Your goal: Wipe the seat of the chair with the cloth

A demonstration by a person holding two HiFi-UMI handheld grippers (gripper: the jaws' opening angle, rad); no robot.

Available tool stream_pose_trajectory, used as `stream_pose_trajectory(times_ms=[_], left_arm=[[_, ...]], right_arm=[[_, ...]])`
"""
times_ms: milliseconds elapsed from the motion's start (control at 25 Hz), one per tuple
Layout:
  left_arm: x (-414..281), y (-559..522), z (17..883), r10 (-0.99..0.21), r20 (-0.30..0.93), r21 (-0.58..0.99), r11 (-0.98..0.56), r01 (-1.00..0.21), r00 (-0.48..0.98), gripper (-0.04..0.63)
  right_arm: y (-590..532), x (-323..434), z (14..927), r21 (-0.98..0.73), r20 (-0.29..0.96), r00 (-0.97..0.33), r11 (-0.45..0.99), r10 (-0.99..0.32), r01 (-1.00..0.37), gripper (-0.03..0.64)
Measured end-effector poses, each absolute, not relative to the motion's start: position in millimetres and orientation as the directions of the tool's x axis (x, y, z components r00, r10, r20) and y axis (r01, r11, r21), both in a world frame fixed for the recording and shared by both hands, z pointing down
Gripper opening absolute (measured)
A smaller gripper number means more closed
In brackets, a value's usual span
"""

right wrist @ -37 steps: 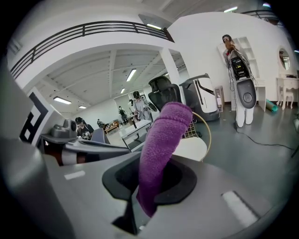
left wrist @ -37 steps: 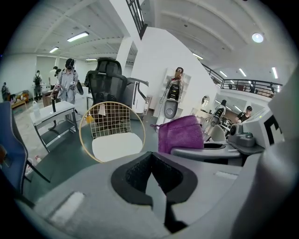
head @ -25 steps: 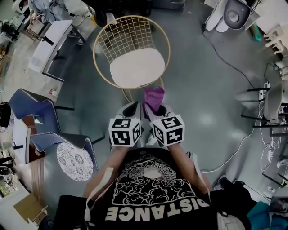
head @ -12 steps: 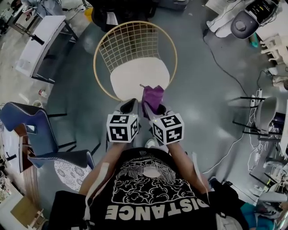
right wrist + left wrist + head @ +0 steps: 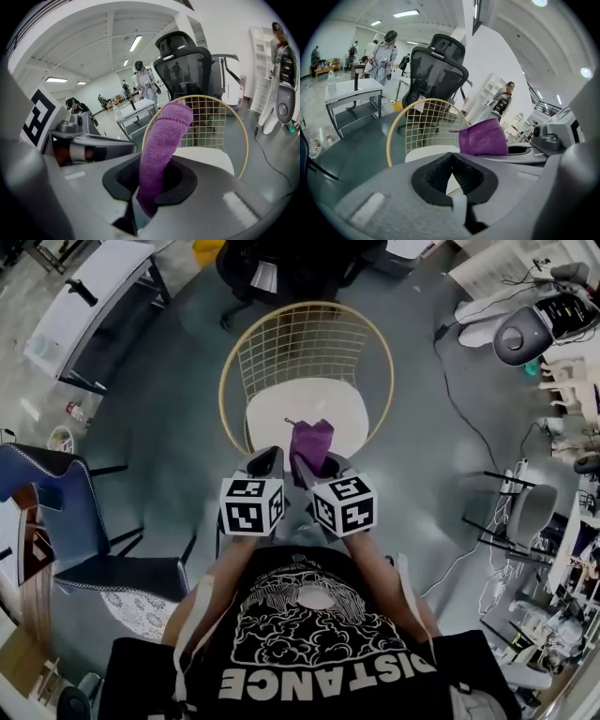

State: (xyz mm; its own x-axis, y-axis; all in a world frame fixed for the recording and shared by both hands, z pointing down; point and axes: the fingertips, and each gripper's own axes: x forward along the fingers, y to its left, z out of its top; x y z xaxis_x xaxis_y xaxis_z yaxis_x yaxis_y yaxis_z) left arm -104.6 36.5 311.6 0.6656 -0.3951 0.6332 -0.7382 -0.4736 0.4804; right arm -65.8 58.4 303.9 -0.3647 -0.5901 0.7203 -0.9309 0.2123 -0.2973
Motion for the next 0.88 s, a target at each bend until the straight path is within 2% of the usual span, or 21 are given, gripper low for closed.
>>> stream_pose_trajectory(times_ms=[400,880], left_arm=[[-144,-3,358,-0.452,0.689,0.469,-0.318,-0.824,0.567,-0.008],[-151,-16,434,-0.462,0.800,0.391,-0.084,-0.917,0.383,-0.006]], right_arm=[[6,-106,371,-0.370,0.750,-0.504,0.359,-0.429,-0.857,0.060],[-31,-135,493,-0.565,0.699,-0.680,0.411,-0.223,-0.715,0.060]])
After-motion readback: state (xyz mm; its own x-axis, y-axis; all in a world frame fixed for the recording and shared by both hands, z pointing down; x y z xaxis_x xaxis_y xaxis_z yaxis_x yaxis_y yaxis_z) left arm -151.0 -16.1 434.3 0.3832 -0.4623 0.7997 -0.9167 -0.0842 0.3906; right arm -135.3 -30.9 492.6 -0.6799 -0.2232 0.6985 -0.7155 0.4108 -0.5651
